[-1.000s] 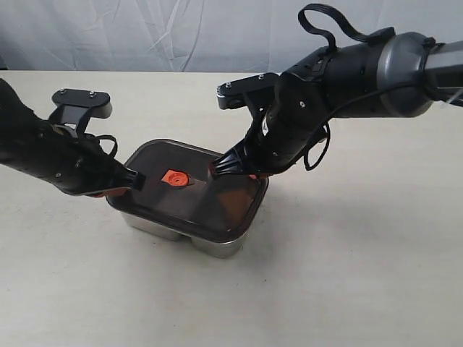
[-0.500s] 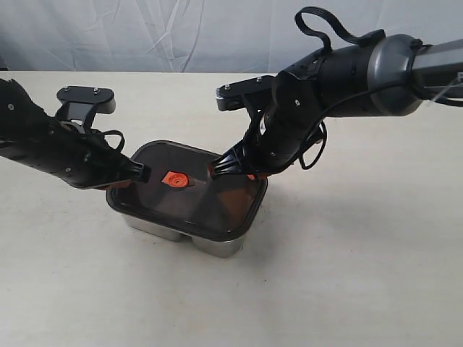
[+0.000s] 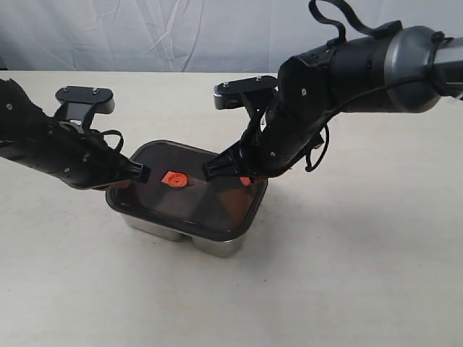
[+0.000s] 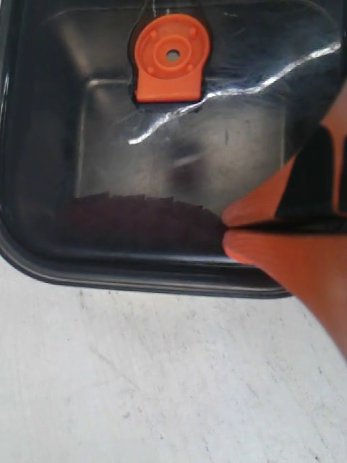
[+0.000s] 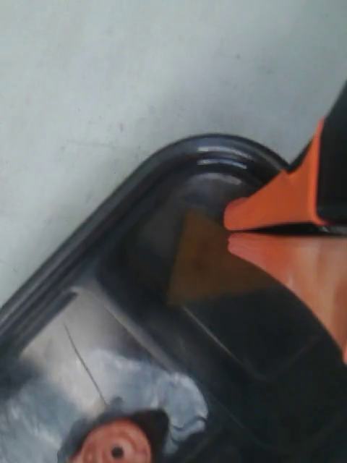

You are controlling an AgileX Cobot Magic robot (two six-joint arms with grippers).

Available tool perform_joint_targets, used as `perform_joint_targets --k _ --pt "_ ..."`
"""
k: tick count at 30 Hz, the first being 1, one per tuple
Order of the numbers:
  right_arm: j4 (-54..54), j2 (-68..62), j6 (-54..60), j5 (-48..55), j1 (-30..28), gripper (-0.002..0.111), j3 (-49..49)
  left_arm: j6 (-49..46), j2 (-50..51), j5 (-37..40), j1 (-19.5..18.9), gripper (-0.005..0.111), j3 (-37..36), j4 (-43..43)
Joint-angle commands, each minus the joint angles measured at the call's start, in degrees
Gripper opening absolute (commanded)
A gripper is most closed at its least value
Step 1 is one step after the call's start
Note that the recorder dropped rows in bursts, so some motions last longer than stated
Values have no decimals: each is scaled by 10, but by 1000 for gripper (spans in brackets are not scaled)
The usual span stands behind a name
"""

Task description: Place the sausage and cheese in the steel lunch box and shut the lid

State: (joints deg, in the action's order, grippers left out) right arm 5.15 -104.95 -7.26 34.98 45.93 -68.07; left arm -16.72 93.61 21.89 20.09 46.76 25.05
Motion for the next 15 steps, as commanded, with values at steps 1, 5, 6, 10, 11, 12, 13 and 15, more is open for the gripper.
perform_joint_targets --k 1,5,6,10,11,12,13,15 --pt "65 25 63 21 27 0 1 -3 -3 33 -1 0 -4 -3" --pt "69 17 65 26 68 0 1 -3 -3 38 -1 0 -2 -3" --pt "69 11 62 34 75 0 1 -3 -3 38 -1 0 -2 -3" --pt "69 7 62 29 75 0 27 -3 -4 39 -1 0 -2 -3" --pt "69 7 62 29 75 0 30 -3 -6 39 -1 0 -2 -3" --pt "70 5 62 27 75 0 39 -3 -12 39 -1 0 -2 -3" --pt "70 4 62 22 75 0 45 -3 -17 39 -1 0 -2 -3" --pt "71 4 62 13 75 0 57 -3 -24 40 -1 0 -2 -3"
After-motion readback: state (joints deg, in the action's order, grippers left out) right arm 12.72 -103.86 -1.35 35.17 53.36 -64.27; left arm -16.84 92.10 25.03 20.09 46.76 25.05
